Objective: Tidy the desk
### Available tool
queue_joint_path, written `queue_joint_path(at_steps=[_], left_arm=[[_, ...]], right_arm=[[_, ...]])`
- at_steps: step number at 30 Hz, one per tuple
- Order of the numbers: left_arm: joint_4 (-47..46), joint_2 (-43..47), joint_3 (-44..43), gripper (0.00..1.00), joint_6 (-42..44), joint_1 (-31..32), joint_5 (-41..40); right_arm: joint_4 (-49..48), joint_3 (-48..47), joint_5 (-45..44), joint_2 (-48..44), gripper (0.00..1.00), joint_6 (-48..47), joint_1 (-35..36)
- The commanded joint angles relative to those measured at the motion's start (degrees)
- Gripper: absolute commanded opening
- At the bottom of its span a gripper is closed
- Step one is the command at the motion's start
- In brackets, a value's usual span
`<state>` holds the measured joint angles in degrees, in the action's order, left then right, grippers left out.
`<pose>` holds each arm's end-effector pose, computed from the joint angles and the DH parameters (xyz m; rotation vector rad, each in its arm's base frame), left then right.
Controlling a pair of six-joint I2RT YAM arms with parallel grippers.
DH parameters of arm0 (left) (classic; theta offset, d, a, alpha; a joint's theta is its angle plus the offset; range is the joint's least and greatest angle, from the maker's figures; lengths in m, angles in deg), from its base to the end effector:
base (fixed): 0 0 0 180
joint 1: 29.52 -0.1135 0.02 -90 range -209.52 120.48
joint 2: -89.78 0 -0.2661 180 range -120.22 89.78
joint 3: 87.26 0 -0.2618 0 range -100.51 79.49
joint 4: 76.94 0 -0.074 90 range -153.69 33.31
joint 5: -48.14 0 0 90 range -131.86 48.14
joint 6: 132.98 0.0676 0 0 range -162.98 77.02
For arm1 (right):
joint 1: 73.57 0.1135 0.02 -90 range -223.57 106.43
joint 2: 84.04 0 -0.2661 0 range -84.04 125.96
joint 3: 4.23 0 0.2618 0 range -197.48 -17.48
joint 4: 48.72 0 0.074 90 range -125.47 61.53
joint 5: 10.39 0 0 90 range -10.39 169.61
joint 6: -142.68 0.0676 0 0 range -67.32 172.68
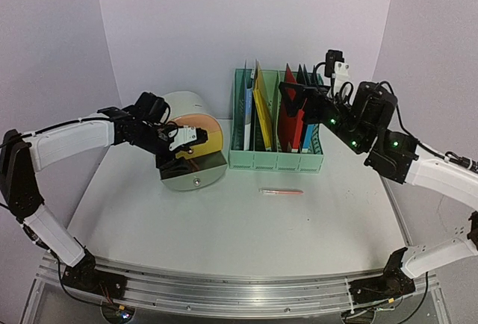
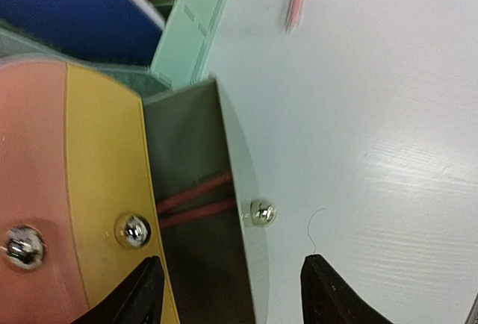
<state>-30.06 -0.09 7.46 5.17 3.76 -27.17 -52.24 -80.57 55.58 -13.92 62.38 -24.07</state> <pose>0.2976 -0.2158 0.2496 1.6727 1.7754 -0.2013 0.2311 0.2282 0.4151 -0.1437 1.4319 0.5594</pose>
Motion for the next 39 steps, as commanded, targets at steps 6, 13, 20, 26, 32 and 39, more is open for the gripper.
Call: queue_joint_path(at_steps=[6,13,20,26,32,39], left_arm=[[-4.93,3.12,-7.76,0.76,-9.85,1.19,23.88],[-9.14,4.21,-7.83,0.82,-19.61,1.09,23.89],[-8.42,7.01,-5.96,0.82,-19.50,1.08,22.49],[-8.59,8.63,-4.80,0.82,-19.02,1.08,21.34],[-8.50,8.81,-4.82,0.82,-18.88,1.08,21.43],[-8.58,9.00,-4.87,0.82,-18.51,1.11,20.58]], right_arm=[[40.00,-2.69,27.88,6.23,0.98,-27.29,-5.42],[49.58,-8.90,22.03,23.63,0.95,-46.01,-10.41],[51.40,-17.51,22.67,36.78,0.89,-51.99,-15.27],[54.07,-18.11,22.86,43.47,0.87,-55.85,-15.31],[54.17,-20.26,22.81,48.21,0.87,-56.83,-15.66],[56.55,-20.06,23.58,51.61,0.54,-56.61,-17.06]])
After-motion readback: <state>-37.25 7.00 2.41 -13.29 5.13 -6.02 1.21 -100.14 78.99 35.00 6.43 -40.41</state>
